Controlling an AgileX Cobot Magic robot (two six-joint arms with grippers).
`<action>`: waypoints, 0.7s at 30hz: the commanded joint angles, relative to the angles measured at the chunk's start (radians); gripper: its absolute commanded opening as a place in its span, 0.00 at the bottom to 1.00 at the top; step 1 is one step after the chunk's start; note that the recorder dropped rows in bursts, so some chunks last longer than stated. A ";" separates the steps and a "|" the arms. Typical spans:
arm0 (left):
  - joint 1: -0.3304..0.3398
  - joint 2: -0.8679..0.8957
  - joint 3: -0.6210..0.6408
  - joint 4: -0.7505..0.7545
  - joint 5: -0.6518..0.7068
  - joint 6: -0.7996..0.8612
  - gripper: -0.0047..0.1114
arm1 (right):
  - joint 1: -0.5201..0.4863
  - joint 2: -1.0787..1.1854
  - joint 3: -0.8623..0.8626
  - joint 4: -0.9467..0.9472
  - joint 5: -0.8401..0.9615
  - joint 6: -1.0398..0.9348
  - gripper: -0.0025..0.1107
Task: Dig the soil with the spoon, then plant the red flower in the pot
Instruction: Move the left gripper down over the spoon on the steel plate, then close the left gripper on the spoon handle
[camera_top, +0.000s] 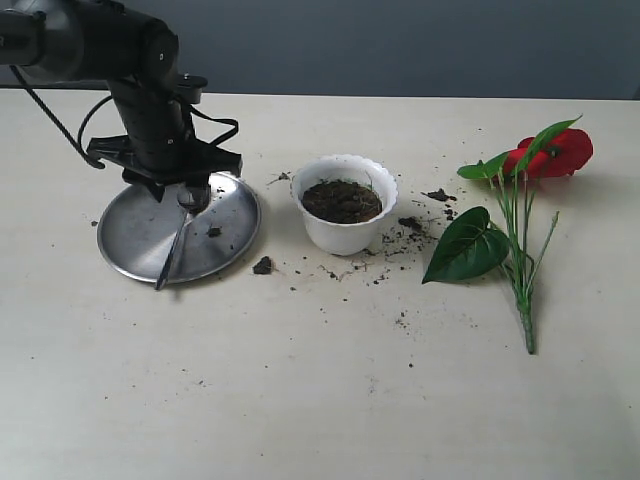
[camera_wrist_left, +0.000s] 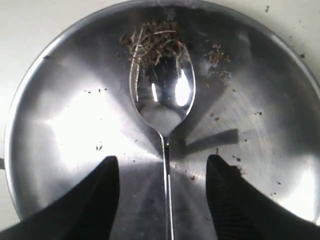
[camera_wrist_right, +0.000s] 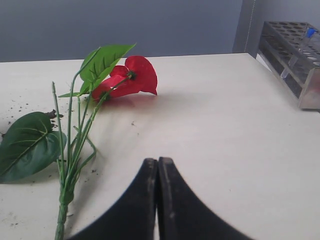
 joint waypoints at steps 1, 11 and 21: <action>0.024 0.002 -0.005 -0.005 0.007 -0.009 0.47 | 0.003 -0.004 0.002 -0.001 -0.004 0.000 0.02; 0.026 0.064 -0.005 -0.028 -0.004 -0.006 0.47 | 0.003 -0.004 0.002 -0.001 -0.004 0.000 0.02; 0.024 0.071 -0.005 -0.072 -0.054 0.003 0.47 | 0.003 -0.004 0.002 -0.001 -0.004 0.000 0.02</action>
